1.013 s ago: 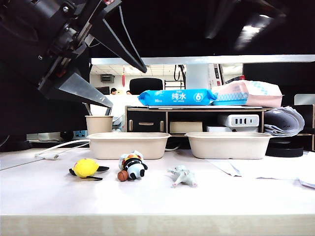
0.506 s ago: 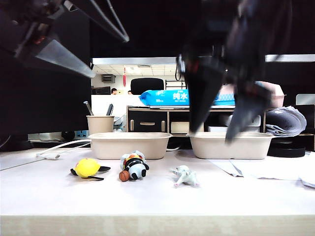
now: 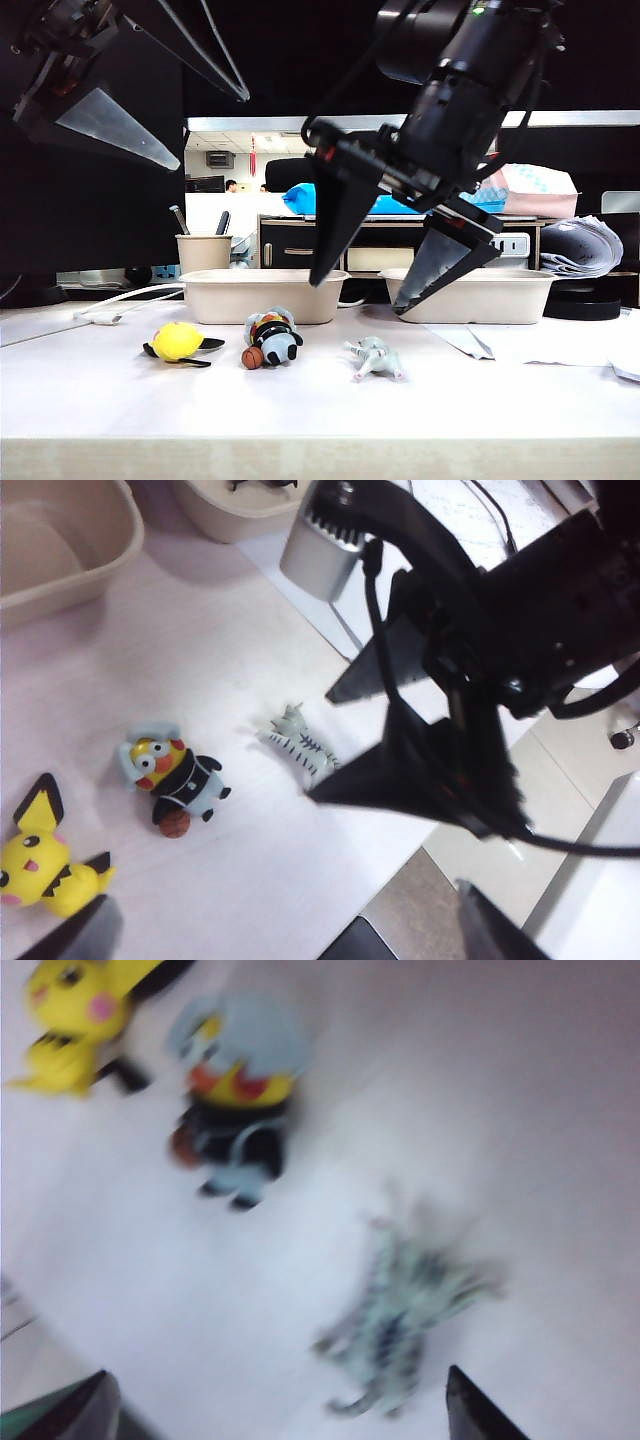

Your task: Put the dolls with similar sizes into the same paper box, while dolls with different sizes go into separate paper boxes.

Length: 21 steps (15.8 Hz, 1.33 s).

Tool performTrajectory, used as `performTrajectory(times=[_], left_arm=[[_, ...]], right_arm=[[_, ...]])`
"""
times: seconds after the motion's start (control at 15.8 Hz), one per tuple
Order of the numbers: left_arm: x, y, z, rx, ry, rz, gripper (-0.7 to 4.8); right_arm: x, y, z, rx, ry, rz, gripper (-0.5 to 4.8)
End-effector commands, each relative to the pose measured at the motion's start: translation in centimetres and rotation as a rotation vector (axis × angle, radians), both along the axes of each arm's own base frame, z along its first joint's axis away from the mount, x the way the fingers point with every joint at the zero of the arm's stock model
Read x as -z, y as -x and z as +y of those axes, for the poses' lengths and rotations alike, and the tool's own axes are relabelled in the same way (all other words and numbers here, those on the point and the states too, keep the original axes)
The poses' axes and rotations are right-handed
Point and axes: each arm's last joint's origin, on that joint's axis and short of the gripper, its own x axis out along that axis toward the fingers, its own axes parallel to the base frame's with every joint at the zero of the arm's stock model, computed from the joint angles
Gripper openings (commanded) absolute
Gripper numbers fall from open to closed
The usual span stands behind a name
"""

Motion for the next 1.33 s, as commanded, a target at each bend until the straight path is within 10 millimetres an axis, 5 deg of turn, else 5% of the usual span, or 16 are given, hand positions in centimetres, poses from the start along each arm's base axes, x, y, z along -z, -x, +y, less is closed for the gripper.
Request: performTrajectory(times=[0.06,0.44,0.63,1.08,1.27,1.33], left_arm=[[-0.2,0.0,0.0,0.008,0.000,-0.015,4.79],[-0.2,0.0,0.0,0.012,-0.003,-0.020,4.79],[-0.2,0.0,0.0,0.012,-0.004,-0.020,4.79],[-0.2,0.1,0.0,0.011,-0.003,-0.021,4.79],[-0.2,0.1,0.1,0.002,-0.022,-0.025,4.79],[-0.1,0.1,0.1,0.003,-0.026,-0.023,4.79]], right_arm=[[0.7,-0.1,0.1,0.023,0.079,-0.011,4.22],[2.8,-0.4,1.4,0.033,0.094,0.030,4.12],[3.5,-0.7,1.7,0.025,0.091,0.026,3.28],[5.9,-1.0,1.9,0.017,0.147,0.084,3.21],[7.1,-0.7,1.7,-0.030,0.207,0.131,1.56],[7.2,-0.7,1.6,-0.035,0.231,0.128,1.56]])
